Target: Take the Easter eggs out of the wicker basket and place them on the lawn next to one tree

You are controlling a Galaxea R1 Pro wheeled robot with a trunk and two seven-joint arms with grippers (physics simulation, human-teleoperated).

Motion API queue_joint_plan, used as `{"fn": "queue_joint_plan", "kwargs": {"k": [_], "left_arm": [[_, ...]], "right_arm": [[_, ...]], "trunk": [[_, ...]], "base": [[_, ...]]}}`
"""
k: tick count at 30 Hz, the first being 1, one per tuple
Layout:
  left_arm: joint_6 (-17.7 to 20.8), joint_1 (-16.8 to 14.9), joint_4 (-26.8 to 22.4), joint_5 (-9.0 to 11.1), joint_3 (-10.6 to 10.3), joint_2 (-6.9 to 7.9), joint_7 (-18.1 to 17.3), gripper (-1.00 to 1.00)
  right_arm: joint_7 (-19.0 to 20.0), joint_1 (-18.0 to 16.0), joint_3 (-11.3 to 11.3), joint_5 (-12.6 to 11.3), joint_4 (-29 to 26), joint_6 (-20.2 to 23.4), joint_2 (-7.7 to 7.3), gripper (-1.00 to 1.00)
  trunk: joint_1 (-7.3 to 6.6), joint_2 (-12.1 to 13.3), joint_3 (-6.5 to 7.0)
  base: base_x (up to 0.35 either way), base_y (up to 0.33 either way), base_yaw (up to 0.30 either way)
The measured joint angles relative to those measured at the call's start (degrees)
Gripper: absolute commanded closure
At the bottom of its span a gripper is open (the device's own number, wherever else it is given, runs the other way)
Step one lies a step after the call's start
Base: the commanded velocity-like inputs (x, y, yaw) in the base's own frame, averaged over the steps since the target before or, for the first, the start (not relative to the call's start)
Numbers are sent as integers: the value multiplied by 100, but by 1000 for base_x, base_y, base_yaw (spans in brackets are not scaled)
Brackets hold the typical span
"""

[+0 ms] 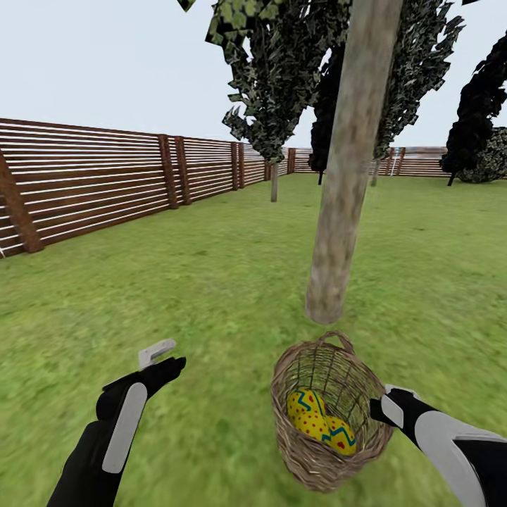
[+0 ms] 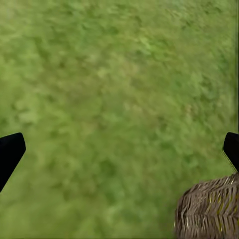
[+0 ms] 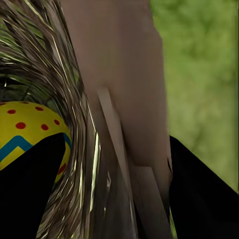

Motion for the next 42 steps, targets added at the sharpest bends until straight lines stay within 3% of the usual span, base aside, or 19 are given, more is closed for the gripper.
{"fn": "queue_joint_plan", "kwargs": {"k": [42], "left_arm": [[1, 0, 0, 0, 0, 0, 0, -100]], "right_arm": [[-10, 0, -9, 11, -1, -18, 1, 100]], "trunk": [[0, 0, 0]], "base": [[294, -169, 0]]}}
